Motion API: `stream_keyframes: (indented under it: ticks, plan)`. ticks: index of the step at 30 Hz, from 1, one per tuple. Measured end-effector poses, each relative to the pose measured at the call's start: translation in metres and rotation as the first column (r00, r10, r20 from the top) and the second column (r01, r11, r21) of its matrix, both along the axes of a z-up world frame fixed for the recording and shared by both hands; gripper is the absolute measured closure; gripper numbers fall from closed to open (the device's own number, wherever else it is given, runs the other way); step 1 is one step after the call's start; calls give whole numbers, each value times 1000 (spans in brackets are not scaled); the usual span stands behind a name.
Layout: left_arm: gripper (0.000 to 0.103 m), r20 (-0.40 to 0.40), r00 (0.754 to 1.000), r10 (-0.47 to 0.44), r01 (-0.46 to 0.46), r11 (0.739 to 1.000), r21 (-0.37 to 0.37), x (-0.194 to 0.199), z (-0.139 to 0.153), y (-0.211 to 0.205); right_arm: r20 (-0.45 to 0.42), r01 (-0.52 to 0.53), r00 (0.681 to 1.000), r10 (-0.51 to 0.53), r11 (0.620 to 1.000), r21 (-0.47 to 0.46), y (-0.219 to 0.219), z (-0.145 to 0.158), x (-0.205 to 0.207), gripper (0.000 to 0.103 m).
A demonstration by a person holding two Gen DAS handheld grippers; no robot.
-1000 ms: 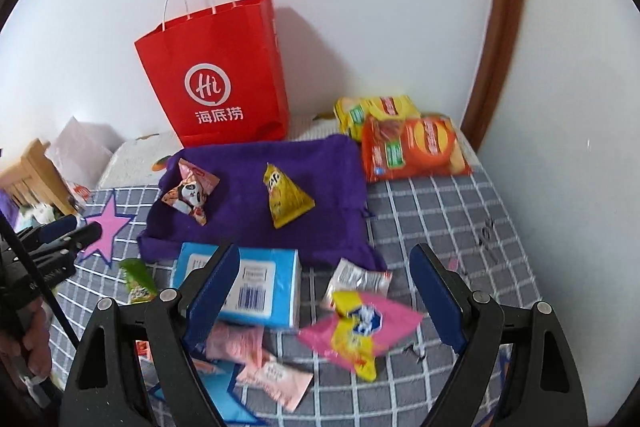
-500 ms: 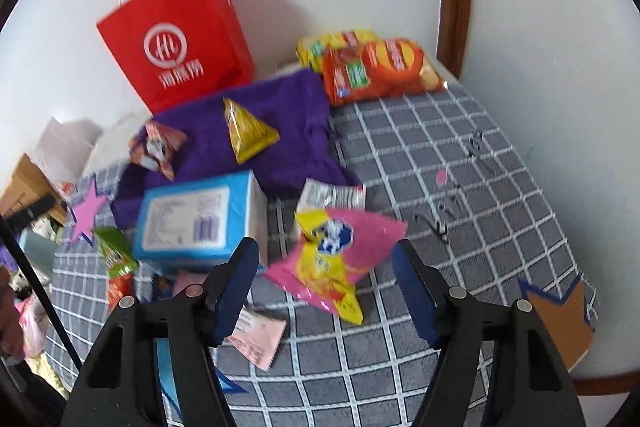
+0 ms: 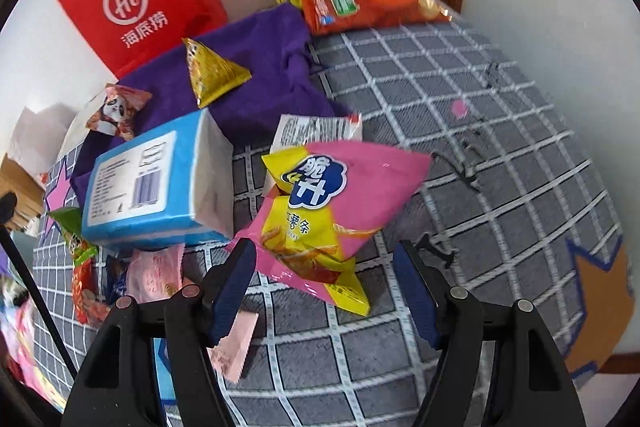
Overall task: Organize snacks
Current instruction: 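Grasp the pink-and-yellow chip bag with the right tool while the left tool grasps the green pack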
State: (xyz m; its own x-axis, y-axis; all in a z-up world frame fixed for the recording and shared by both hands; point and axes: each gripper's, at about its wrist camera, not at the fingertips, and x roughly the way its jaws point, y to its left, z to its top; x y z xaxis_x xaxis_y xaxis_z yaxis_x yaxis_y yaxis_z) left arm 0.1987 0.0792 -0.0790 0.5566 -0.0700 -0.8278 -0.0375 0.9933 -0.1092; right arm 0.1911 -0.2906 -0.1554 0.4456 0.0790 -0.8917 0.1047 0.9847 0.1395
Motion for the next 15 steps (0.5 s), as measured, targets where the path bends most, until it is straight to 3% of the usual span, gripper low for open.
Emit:
stream_keyframes:
  ticks: [6,15]
  plan:
    - [44,-68,997,23,-23,1000,7,8,-33,7,20,3,1000,-4,998,58,4,-12,13,33]
    - [44,-137,990,20,-18,1000,17,23,-73,3,53,-2,999,0,999,38,7,-14,17,40]
